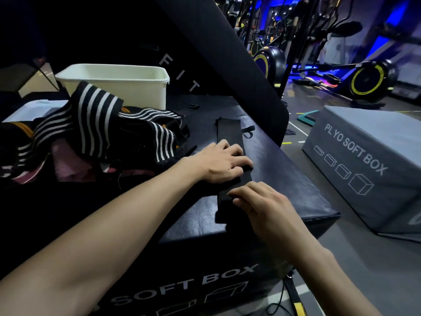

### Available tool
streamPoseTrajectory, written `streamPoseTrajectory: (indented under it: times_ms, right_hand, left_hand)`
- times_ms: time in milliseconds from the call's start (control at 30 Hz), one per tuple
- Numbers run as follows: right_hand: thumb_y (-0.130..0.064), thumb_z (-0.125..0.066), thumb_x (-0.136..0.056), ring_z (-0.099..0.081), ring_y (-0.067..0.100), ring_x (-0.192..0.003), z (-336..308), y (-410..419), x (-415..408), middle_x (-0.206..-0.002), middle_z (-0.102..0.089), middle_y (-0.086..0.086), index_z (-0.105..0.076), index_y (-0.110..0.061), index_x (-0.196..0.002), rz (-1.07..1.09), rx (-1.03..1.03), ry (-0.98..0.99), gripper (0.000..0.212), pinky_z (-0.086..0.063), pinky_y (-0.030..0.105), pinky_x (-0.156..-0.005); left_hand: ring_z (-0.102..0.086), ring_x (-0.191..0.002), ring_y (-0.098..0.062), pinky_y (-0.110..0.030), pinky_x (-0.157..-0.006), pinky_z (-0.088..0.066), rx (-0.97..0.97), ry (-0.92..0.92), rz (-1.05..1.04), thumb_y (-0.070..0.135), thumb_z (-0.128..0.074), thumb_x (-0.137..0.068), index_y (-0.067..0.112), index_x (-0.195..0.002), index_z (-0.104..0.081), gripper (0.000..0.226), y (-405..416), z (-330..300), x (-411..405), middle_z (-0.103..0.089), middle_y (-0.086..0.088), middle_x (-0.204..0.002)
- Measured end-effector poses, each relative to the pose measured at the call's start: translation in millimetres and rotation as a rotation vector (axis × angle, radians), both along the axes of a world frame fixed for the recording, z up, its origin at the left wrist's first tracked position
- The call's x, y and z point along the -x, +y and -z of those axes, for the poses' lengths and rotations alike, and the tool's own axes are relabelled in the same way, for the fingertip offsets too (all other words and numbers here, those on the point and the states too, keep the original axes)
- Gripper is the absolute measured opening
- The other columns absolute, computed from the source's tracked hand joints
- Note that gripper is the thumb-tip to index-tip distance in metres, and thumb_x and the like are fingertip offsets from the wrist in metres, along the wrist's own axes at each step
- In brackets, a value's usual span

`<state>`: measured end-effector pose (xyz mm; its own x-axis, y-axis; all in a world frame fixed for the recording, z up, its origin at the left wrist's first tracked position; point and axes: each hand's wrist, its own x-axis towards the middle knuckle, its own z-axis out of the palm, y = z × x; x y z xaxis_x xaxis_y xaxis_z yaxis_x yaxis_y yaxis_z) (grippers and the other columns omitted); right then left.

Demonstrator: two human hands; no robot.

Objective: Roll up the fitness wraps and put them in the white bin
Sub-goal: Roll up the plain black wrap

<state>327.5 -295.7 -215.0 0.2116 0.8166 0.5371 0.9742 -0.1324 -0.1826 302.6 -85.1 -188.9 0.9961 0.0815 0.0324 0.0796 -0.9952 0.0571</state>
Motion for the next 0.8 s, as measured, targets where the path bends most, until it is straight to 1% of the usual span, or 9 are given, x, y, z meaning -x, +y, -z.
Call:
streamPoseTrajectory:
  times_ms: [100,233,400,500,567,633,667,733,800]
  right_hand:
    - [-0.038,-0.044,-0.102,-0.061,0.018,-0.085,-2.8,0.6,-1.9,-0.096,-0.067,-0.006,-0.07,-0.02,-0.109,-0.024,0.027,0.024,0.033,-0.055,0.038,-0.072]
    - [-0.038,-0.044,-0.103,-0.06,0.019,-0.084,-7.3,1.0,-4.2,-0.093,-0.065,-0.007,-0.069,-0.021,-0.106,-0.061,0.062,0.032,0.03,-0.054,0.036,-0.071]
    - [-0.043,-0.039,-0.102,-0.057,0.017,-0.085,-13.0,1.7,-6.3,-0.092,-0.064,-0.01,-0.067,-0.025,-0.103,-0.052,0.115,0.107,0.032,-0.051,0.034,-0.074]
    - [-0.046,-0.032,-0.1,-0.053,0.016,-0.085,-20.6,1.8,-3.1,-0.092,-0.064,-0.011,-0.065,-0.027,-0.1,-0.012,0.228,0.092,0.038,-0.045,0.034,-0.073]
    - [-0.045,-0.03,-0.101,-0.051,0.016,-0.085,-26.2,-3.0,-0.6,-0.093,-0.064,-0.011,-0.064,-0.028,-0.099,0.012,0.303,0.081,0.038,-0.038,0.034,-0.073]
    - [-0.045,-0.029,-0.1,-0.048,0.014,-0.089,-30.1,-7.6,0.3,-0.097,-0.062,-0.012,-0.061,-0.03,-0.102,0.034,0.367,0.141,0.036,-0.036,0.034,-0.078]
    - [-0.046,-0.028,-0.099,-0.047,0.013,-0.091,-30.9,-8.6,0.9,-0.098,-0.06,-0.013,-0.06,-0.031,-0.103,0.041,0.384,0.157,0.036,-0.038,0.035,-0.08]
    - [-0.045,-0.027,-0.099,-0.045,0.015,-0.092,-32.1,-8.5,4.0,-0.096,-0.057,-0.012,-0.059,-0.03,-0.102,0.054,0.395,0.164,0.035,-0.041,0.038,-0.083]
    - [-0.042,-0.03,-0.1,-0.043,0.018,-0.094,-31.4,-6.8,6.3,-0.097,-0.054,-0.011,-0.06,-0.028,-0.099,0.076,0.394,0.168,0.033,-0.044,0.043,-0.083]
  left_hand:
    - [-0.036,-0.11,-0.017,-0.042,-0.101,-0.039,-0.013,-0.077,-0.005,0.04,-0.037,-0.103,0.049,-0.13,-0.05,0.031,1.2,0.3,-8.8,-0.046,0.012,-0.136]
    - [-0.041,-0.115,-0.019,-0.041,-0.1,-0.04,-0.003,-0.122,-0.013,0.042,-0.04,-0.102,0.048,-0.125,-0.054,0.028,4.8,9.0,-16.2,-0.048,0.014,-0.133]
    - [-0.045,-0.119,-0.015,-0.04,-0.103,-0.039,0.144,-0.251,-0.062,0.053,-0.054,-0.098,0.045,-0.13,-0.058,0.033,14.7,17.2,-17.2,-0.057,0.018,-0.132]
    - [-0.049,-0.113,-0.011,-0.041,-0.101,-0.041,0.197,-0.309,-0.062,0.06,-0.061,-0.093,0.04,-0.112,-0.067,0.029,17.0,16.6,-15.9,-0.062,0.019,-0.12]
    - [-0.053,-0.108,-0.01,-0.039,-0.101,-0.042,0.201,-0.335,-0.045,0.066,-0.061,-0.089,0.039,-0.105,-0.07,0.033,16.7,16.0,-16.1,-0.065,0.019,-0.116]
    - [-0.058,-0.106,-0.011,-0.042,-0.11,-0.037,0.18,-0.334,-0.037,0.076,-0.053,-0.084,0.04,-0.102,-0.071,0.044,17.4,17.3,-17.4,-0.068,0.018,-0.112]
    - [-0.061,-0.107,-0.01,-0.046,-0.117,-0.03,0.18,-0.323,-0.038,0.079,-0.048,-0.082,0.04,-0.101,-0.07,0.048,18.6,18.4,-18.0,-0.069,0.018,-0.11]
    - [-0.063,-0.108,-0.007,-0.051,-0.122,-0.02,0.207,-0.294,-0.046,0.078,-0.048,-0.084,0.04,-0.105,-0.068,0.048,19.5,18.9,-17.8,-0.071,0.017,-0.109]
    - [-0.063,-0.108,-0.011,-0.05,-0.119,-0.032,0.229,-0.271,-0.067,0.074,-0.051,-0.088,0.042,-0.111,-0.066,0.043,19.5,18.6,-16.8,-0.071,0.015,-0.112]
